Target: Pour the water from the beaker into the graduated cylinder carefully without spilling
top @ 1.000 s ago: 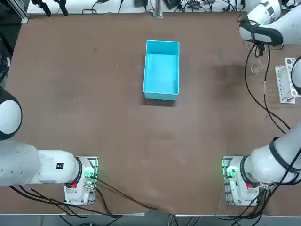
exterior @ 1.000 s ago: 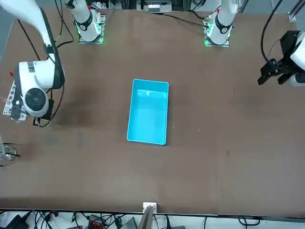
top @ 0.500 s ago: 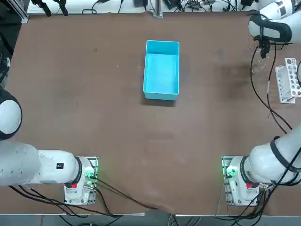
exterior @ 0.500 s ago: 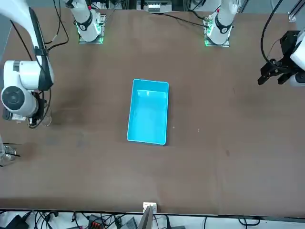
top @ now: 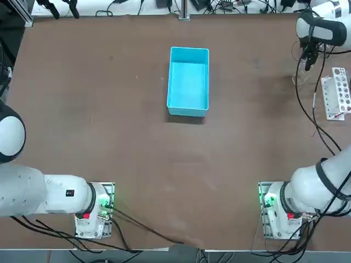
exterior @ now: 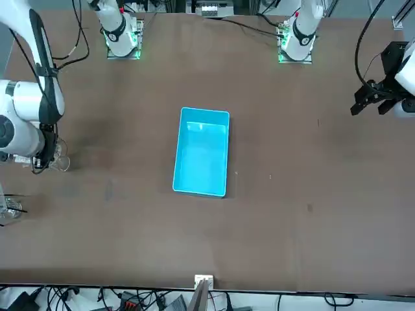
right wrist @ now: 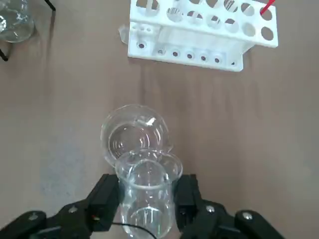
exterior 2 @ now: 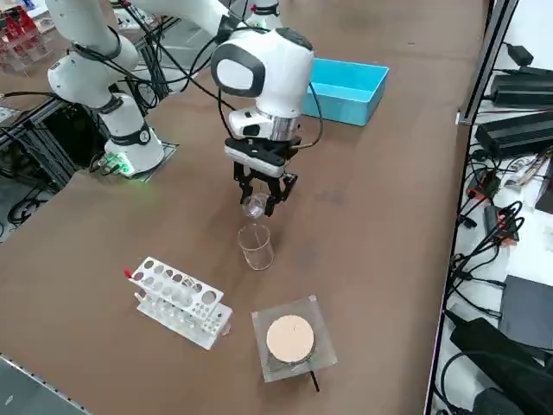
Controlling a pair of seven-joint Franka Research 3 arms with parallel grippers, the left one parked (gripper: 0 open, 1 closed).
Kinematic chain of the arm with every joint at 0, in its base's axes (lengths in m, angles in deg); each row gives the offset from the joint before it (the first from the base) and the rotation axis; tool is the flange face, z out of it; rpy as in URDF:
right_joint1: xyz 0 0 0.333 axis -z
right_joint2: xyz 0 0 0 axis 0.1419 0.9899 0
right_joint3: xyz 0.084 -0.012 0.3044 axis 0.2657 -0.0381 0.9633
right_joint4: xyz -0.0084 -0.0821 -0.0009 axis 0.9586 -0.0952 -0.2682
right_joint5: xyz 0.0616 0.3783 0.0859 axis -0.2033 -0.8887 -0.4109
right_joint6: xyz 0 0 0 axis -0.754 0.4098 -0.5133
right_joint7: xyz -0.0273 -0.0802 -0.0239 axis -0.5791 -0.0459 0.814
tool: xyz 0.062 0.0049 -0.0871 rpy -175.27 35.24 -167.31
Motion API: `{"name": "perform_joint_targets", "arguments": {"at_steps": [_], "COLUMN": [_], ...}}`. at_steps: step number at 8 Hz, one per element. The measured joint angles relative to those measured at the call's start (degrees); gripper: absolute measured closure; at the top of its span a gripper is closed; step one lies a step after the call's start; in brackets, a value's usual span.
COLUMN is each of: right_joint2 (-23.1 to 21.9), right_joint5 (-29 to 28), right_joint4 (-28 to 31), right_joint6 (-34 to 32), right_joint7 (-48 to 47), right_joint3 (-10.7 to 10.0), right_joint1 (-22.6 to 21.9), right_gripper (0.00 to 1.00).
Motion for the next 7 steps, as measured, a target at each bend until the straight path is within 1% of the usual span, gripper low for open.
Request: {"name": "perform_joint_targets", "arguments": {"at_steps": [3, 7], "right_joint2": [0.0, -0.01], "right_joint5": [-5.02, -9.41], "right_joint4": [0.0, 0.0], "right_joint6": [1.42, 1.85], "right_joint7": [4.76, 7.59], "right_joint3": [0.0, 0.02], "right_joint1": [2.33, 3.57], "right_gripper": [0.39, 0.39]}}
